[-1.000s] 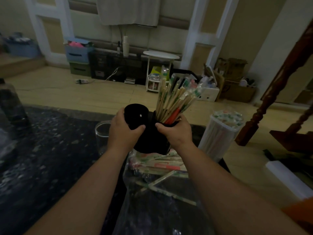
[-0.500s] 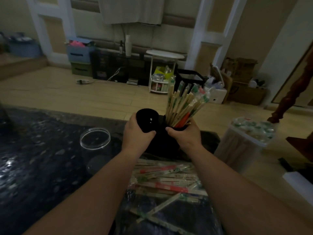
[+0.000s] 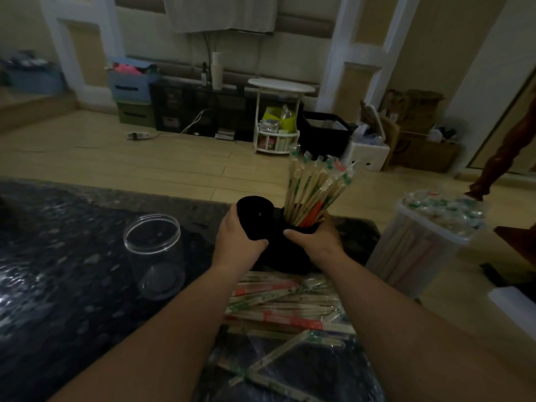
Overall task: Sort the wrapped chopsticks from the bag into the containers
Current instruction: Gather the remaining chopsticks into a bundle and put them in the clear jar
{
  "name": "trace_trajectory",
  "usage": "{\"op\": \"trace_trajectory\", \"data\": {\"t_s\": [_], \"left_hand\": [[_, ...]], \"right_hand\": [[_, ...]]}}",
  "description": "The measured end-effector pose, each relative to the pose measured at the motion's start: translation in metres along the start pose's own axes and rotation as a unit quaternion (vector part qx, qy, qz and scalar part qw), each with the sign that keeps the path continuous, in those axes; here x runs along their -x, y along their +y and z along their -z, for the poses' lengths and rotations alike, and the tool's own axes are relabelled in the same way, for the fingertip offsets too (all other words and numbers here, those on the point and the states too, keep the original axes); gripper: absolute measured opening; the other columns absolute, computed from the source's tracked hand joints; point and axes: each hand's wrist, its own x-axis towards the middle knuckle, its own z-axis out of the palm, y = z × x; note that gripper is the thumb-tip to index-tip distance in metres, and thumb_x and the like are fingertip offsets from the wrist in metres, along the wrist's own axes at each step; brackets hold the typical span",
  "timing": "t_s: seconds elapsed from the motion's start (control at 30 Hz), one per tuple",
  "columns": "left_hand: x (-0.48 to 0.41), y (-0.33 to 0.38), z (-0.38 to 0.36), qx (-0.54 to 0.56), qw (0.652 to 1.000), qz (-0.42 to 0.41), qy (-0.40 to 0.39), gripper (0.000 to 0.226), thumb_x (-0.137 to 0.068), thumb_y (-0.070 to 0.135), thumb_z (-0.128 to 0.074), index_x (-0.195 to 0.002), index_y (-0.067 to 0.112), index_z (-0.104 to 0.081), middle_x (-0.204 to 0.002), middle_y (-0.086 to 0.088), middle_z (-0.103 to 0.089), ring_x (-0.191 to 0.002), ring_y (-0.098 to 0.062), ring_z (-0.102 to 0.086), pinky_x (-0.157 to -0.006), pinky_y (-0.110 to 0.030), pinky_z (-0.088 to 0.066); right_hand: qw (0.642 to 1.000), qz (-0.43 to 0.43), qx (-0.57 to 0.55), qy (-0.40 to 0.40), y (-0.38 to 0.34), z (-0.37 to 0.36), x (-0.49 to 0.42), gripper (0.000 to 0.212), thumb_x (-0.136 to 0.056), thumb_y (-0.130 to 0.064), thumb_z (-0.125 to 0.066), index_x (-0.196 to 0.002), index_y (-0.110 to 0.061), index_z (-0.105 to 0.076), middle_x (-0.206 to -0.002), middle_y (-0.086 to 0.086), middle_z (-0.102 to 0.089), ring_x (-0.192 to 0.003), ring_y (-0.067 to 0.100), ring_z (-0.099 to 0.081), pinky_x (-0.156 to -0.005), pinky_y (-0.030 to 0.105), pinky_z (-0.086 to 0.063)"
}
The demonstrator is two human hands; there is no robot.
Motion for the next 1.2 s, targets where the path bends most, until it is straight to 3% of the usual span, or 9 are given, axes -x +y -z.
{"op": "trace_trajectory", "data": {"t_s": [0.2,0.37,0.5,0.63,0.8,0.93,1.03,1.13,1.2], "left_hand": [[0.023,0.002,0.017,-0.001,1.000,-0.005,0.011,0.095,-0.085,0.033,-0.074,-0.156,0.022,-0.012,-0.160,-0.001,-0.019,-0.146,-0.021,-0.023,-0.117,-0.041,-0.029],[0.063,0.006,0.036,-0.029,0.996,-0.064,0.053,0.077,-0.088,0.030,-0.069,-0.152,0.021,-0.027,-0.154,0.001,-0.029,-0.140,-0.019,-0.030,-0.111,-0.036,-0.032],[0.087,-0.003,0.055,-0.065,0.977,-0.126,0.158,0.067,-0.084,0.025,-0.072,-0.144,0.017,-0.042,-0.139,-0.007,-0.043,-0.126,-0.024,-0.041,-0.102,-0.040,-0.037],[0.094,-0.014,0.079,-0.079,0.956,-0.069,0.274,0.067,-0.078,0.028,-0.078,-0.135,0.011,-0.048,-0.134,-0.016,-0.046,-0.124,-0.035,-0.043,-0.101,-0.051,-0.038],[0.087,-0.035,0.095,-0.034,0.950,0.046,0.307,0.101,-0.071,0.037,-0.084,-0.150,0.012,-0.025,-0.154,-0.017,-0.023,-0.143,-0.036,-0.020,-0.115,-0.055,-0.021],[0.070,-0.057,0.098,0.028,0.953,0.118,0.278,0.121,-0.067,0.041,-0.087,-0.155,0.013,-0.010,-0.161,-0.014,-0.017,-0.148,-0.030,-0.016,-0.119,-0.048,-0.018],[0.059,-0.075,0.097,0.110,0.953,0.161,0.231,0.116,-0.061,0.039,-0.091,-0.151,0.020,-0.022,-0.151,-0.011,-0.038,-0.137,-0.033,-0.039,-0.110,-0.050,-0.036],[0.063,-0.079,0.095,0.113,0.954,0.160,0.227,0.090,-0.060,0.034,-0.092,-0.133,0.018,-0.042,-0.134,-0.009,-0.053,-0.119,-0.030,-0.055,-0.096,-0.043,-0.047],[0.070,-0.077,0.097,0.102,0.955,0.156,0.233,0.087,-0.058,0.035,-0.092,-0.129,0.016,-0.045,-0.132,-0.010,-0.053,-0.116,-0.031,-0.056,-0.093,-0.041,-0.046]], "right_hand": [[0.999,-0.025,0.033,-0.008,0.001,0.009,0.022,0.084,-0.075,-0.023,-0.086,-0.143,-0.015,-0.038,-0.144,0.006,-0.048,-0.134,0.026,-0.045,-0.099,0.032,-0.042],[0.996,-0.074,0.045,0.023,0.003,0.003,0.053,0.076,-0.081,-0.026,-0.079,-0.146,-0.016,-0.040,-0.141,0.007,-0.053,-0.128,0.028,-0.051,-0.104,0.042,-0.045],[0.996,-0.080,0.037,0.028,-0.003,-0.003,0.079,0.075,-0.086,-0.028,-0.074,-0.150,-0.016,-0.035,-0.147,0.005,-0.048,-0.133,0.024,-0.047,-0.108,0.040,-0.042],[0.998,-0.069,-0.006,0.012,-0.012,-0.009,0.098,0.075,-0.090,-0.023,-0.071,-0.152,-0.015,-0.031,-0.153,0.005,-0.041,-0.138,0.022,-0.041,-0.112,0.039,-0.039],[0.999,-0.048,-0.008,-0.019,-0.018,-0.017,0.110,0.060,-0.093,-0.017,-0.066,-0.147,-0.014,-0.041,-0.145,0.003,-0.049,-0.131,0.021,-0.048,-0.096,0.029,-0.041],[0.999,-0.029,0.001,-0.035,-0.019,-0.022,0.114,0.055,-0.093,-0.021,-0.065,-0.145,-0.015,-0.045,-0.147,0.002,-0.048,-0.135,0.018,-0.045,-0.106,0.034,-0.043],[0.999,-0.015,0.014,-0.040,-0.020,-0.020,0.123,0.047,-0.093,-0.021,-0.065,-0.138,-0.017,-0.053,-0.140,0.000,-0.055,-0.128,0.013,-0.051,-0.102,0.032,-0.047],[0.999,-0.003,0.013,-0.042,-0.022,-0.012,0.138,0.039,-0.094,-0.017,-0.063,-0.133,-0.017,-0.057,-0.125,-0.005,-0.056,-0.101,0.001,-0.057,-0.069,0.007,-0.047],[0.999,-0.001,0.018,-0.029,-0.022,-0.005,0.150,0.033,-0.094,-0.017,-0.062,-0.127,-0.017,-0.061,-0.113,-0.008,-0.057,-0.099,0.003,-0.058,-0.066,0.006,-0.042]]}}
